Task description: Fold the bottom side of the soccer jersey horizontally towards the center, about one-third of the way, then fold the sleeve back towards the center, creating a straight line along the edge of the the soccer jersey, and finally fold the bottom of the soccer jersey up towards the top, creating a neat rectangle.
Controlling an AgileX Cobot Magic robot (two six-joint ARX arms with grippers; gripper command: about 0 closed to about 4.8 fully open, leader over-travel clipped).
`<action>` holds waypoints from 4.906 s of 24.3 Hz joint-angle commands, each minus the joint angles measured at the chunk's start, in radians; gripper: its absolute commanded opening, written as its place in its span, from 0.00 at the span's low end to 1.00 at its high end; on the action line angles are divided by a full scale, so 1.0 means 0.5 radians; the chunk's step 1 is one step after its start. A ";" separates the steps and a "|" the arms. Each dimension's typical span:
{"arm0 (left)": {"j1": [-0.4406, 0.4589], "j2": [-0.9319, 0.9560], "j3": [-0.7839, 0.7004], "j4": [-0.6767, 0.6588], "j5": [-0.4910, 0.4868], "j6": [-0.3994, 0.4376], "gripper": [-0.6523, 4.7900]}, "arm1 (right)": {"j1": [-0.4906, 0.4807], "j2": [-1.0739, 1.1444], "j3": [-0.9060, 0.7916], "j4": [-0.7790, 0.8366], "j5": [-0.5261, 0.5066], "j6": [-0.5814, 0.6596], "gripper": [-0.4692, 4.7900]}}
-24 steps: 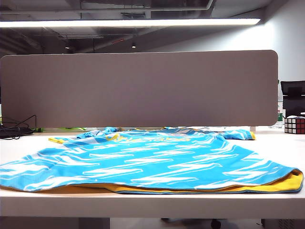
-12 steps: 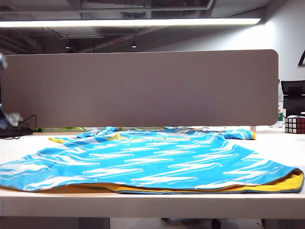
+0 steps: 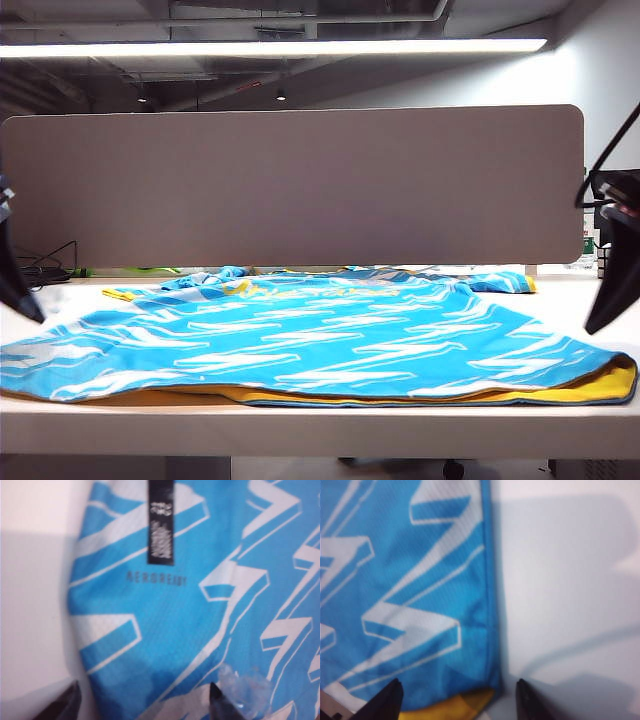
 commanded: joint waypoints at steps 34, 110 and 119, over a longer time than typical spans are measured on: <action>-0.049 0.307 -0.021 0.293 0.410 -0.227 0.11 | 0.261 0.211 -0.026 0.348 -0.219 0.390 0.08; 0.343 1.051 0.789 0.732 -0.050 -0.220 0.76 | -0.285 1.073 1.095 0.104 -0.022 0.134 0.80; 0.292 1.061 0.789 1.015 0.116 -0.223 0.12 | -0.172 1.075 1.098 0.256 0.000 0.140 0.12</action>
